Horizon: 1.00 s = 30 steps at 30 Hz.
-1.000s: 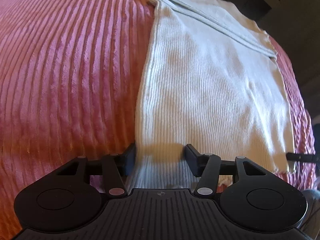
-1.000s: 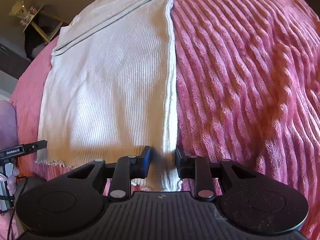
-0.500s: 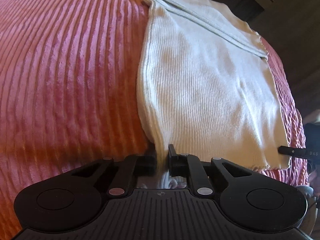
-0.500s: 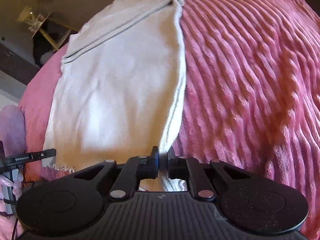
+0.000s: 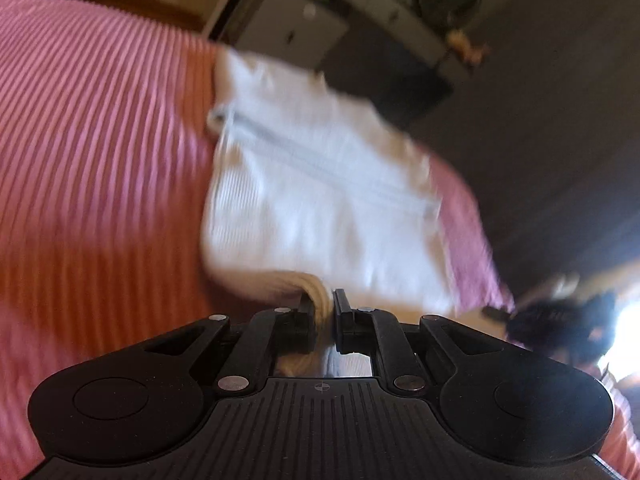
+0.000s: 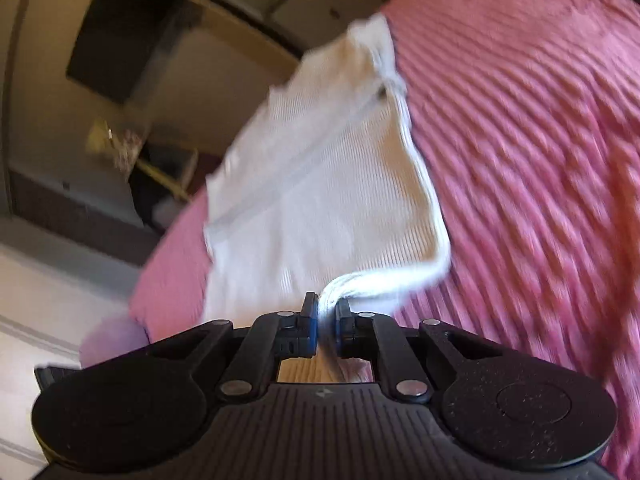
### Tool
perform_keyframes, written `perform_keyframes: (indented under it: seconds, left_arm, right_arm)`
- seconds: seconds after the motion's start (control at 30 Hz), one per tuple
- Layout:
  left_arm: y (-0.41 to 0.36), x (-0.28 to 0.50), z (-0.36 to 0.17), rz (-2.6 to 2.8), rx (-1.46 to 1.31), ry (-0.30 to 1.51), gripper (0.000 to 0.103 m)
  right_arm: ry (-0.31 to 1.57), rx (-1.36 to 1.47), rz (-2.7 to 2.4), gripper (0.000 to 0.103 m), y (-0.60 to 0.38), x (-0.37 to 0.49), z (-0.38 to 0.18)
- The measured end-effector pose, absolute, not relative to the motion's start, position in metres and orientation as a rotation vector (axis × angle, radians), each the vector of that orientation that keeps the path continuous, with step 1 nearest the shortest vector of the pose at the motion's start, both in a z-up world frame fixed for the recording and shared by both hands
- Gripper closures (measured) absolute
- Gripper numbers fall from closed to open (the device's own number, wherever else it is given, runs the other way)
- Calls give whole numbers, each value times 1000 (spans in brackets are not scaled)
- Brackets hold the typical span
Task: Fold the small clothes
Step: 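Grasp the hem with both grippers and fold it over the body toward the collar, then open both grippers to release the folded hem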
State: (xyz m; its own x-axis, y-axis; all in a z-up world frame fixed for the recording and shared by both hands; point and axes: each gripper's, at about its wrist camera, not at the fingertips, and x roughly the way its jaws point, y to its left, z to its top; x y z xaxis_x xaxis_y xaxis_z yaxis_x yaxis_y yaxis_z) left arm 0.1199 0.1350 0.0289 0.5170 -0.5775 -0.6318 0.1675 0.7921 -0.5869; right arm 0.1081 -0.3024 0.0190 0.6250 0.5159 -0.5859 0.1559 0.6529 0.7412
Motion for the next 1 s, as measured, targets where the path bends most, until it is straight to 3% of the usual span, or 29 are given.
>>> perform_keyframes:
  seconds: [0.33, 0.37, 0.4, 0.6, 0.77, 1.0]
  left_arm:
    - [140, 223, 10, -258, -634, 846, 89]
    - [138, 230, 5, -228, -617, 856, 82]
    - [135, 236, 0, -205, -594, 869, 69]
    - [131, 227, -10, -192, -379, 839, 24]
    - [121, 209, -20, -273, -281, 766, 10]
    - [103, 226, -31, -253, -207, 715, 14]
  right_arm:
    - [721, 738, 19, 95, -301, 193, 21]
    - [710, 727, 24, 93, -302, 200, 18]
    - [713, 718, 13, 91, -303, 206, 14]
    - [686, 514, -12, 66, -295, 205, 11]
    - [685, 276, 55, 49, -272, 204, -1]
    - [686, 250, 49, 52, -268, 215, -15]
